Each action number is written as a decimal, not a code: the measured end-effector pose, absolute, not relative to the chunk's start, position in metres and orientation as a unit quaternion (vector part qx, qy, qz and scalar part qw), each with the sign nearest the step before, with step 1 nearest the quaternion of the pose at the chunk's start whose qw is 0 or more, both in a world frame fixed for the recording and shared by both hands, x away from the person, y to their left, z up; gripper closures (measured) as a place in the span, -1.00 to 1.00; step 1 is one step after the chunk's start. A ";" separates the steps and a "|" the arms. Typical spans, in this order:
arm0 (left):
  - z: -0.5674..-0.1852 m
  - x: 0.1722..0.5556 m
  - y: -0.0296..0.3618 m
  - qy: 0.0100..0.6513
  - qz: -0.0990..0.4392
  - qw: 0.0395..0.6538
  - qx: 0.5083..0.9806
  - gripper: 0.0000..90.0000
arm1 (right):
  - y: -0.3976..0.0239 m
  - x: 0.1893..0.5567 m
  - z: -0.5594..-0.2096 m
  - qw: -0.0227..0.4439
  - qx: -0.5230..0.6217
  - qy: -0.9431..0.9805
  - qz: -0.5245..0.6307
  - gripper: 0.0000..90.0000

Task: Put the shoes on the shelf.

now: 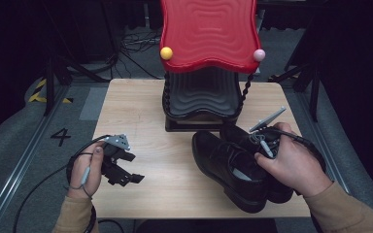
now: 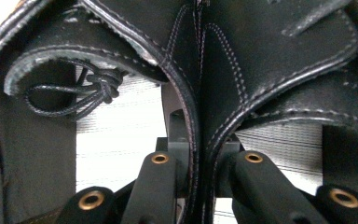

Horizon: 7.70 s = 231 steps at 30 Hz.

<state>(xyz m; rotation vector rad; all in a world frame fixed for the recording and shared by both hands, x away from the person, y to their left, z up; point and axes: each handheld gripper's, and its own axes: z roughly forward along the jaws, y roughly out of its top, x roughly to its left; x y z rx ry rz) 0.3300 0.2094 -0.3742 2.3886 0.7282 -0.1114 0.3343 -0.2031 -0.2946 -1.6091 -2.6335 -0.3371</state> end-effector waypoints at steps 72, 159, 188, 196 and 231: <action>-0.366 0.318 0.244 0.308 -0.021 0.354 0.883 -0.64 | -0.180 0.364 -0.071 -0.018 -0.505 -0.842 -0.188 0.83; -0.374 0.307 0.273 0.337 -0.025 0.371 0.865 -0.64 | -0.088 0.573 -0.092 -0.186 -0.589 -0.736 -0.278 0.69; -0.368 0.305 0.259 0.323 -0.022 0.358 0.876 -0.64 | -0.133 0.506 -0.054 -0.146 -0.534 -0.761 -0.338 0.15; -0.366 0.305 0.251 0.322 -0.021 0.349 0.880 -0.64 | -0.166 0.458 -0.050 -0.114 -0.471 -0.800 -0.353 0.11; -0.367 0.290 0.250 0.335 -0.015 0.334 0.881 -0.64 | -0.227 0.389 -0.128 -0.058 -0.336 -0.865 -0.368 -0.02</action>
